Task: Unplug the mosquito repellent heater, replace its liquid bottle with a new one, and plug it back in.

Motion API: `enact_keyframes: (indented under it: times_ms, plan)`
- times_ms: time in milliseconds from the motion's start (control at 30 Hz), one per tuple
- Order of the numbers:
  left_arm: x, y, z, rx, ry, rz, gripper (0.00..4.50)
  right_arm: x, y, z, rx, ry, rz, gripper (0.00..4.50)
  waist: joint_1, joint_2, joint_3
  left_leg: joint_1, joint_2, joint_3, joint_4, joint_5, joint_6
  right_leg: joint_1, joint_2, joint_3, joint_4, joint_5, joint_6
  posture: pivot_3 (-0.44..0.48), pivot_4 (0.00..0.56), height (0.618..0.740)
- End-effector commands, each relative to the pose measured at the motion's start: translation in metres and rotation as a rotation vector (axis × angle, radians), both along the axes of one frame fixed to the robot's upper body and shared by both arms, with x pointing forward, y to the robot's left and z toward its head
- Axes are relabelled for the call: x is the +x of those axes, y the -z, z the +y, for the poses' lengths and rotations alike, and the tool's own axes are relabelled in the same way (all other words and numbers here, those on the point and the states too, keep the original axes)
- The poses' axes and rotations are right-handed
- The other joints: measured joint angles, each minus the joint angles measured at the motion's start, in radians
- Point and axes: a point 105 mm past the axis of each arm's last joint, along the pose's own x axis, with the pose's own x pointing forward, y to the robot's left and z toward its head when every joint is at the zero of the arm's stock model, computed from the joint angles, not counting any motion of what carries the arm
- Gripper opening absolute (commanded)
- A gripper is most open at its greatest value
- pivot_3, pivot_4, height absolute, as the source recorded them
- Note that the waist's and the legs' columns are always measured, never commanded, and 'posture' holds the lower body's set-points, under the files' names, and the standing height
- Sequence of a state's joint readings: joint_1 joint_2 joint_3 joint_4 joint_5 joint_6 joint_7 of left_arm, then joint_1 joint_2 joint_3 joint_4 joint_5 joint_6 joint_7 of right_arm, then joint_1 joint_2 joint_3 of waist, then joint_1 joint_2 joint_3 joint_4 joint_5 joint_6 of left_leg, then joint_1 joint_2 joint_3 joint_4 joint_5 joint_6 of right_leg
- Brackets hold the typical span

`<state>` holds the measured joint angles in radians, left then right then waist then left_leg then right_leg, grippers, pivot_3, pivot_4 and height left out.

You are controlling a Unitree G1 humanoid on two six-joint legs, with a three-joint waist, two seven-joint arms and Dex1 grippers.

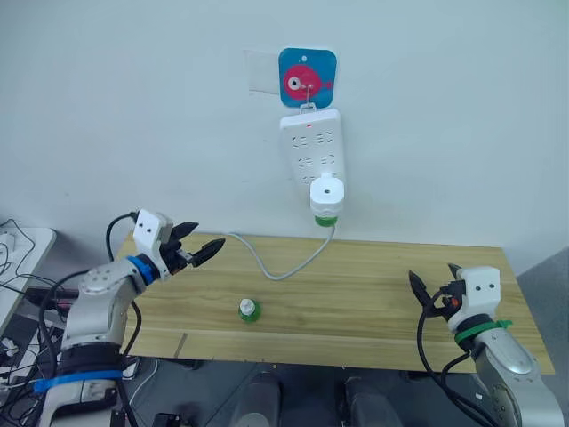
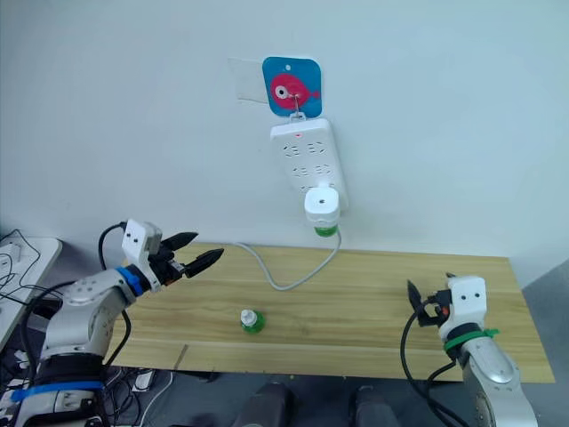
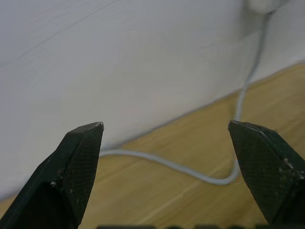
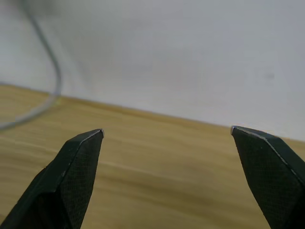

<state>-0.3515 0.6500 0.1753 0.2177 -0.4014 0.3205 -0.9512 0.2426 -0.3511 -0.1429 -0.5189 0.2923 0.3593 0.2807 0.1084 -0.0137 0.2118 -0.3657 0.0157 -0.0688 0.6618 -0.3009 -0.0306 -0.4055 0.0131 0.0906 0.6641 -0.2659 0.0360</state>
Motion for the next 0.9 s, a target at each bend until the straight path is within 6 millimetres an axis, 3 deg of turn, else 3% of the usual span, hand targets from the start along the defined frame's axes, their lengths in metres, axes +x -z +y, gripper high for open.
enact_keyframes:
  times_ms: [33,167,233,400,533,900]
  plan:
    - [0.000,-0.031,-0.029,0.010,0.186,-0.038,4.46,-0.007,-0.031,0.032,0.008,-0.122,-0.072,4.50,-0.002,0.001,0.012,-0.003,0.000,-0.001,0.000,0.000,0.000,-0.002,0.000,-0.001,0.000,0.000,0.000,0.238,0.274,0.740]
    - [0.012,-0.057,-0.061,-0.024,0.337,-0.083,4.29,-0.007,-0.059,0.064,0.040,-0.168,-0.138,4.50,-0.015,-0.001,0.031,-0.008,0.000,-0.003,0.001,0.000,-0.001,-0.006,0.000,-0.003,0.000,0.002,-0.004,0.213,0.283,0.740]
    - [0.017,-0.066,-0.073,-0.040,0.391,-0.101,3.86,-0.005,-0.070,0.074,0.057,-0.169,-0.164,4.50,-0.028,-0.003,0.032,-0.017,-0.001,-0.005,0.002,0.004,-0.006,-0.014,-0.001,-0.005,0.001,0.003,-0.005,0.194,0.286,0.740]
    - [0.027,-0.076,-0.098,-0.050,0.456,-0.140,2.26,-0.005,-0.086,0.092,0.060,-0.177,-0.214,4.50,-0.051,-0.004,0.034,-0.025,-0.002,-0.011,0.002,0.006,-0.011,-0.017,-0.005,-0.015,0.000,0.003,-0.005,0.158,0.287,0.740]
    - [0.036,-0.084,-0.112,-0.081,0.468,-0.173,2.26,-0.007,-0.097,0.101,0.054,-0.171,-0.253,4.50,-0.068,-0.005,0.035,-0.030,-0.003,-0.016,0.002,0.007,-0.013,-0.020,-0.006,-0.021,0.001,0.003,-0.005,0.140,0.285,0.740]
    - [0.048,-0.087,-0.106,-0.063,0.433,-0.212,2.26,-0.010,-0.114,0.115,0.041,-0.195,-0.296,4.50,-0.086,-0.008,0.048,-0.030,-0.005,-0.027,0.003,0.013,-0.022,-0.019,-0.008,-0.029,0.009,0.003,-0.005,0.129,0.294,0.740]
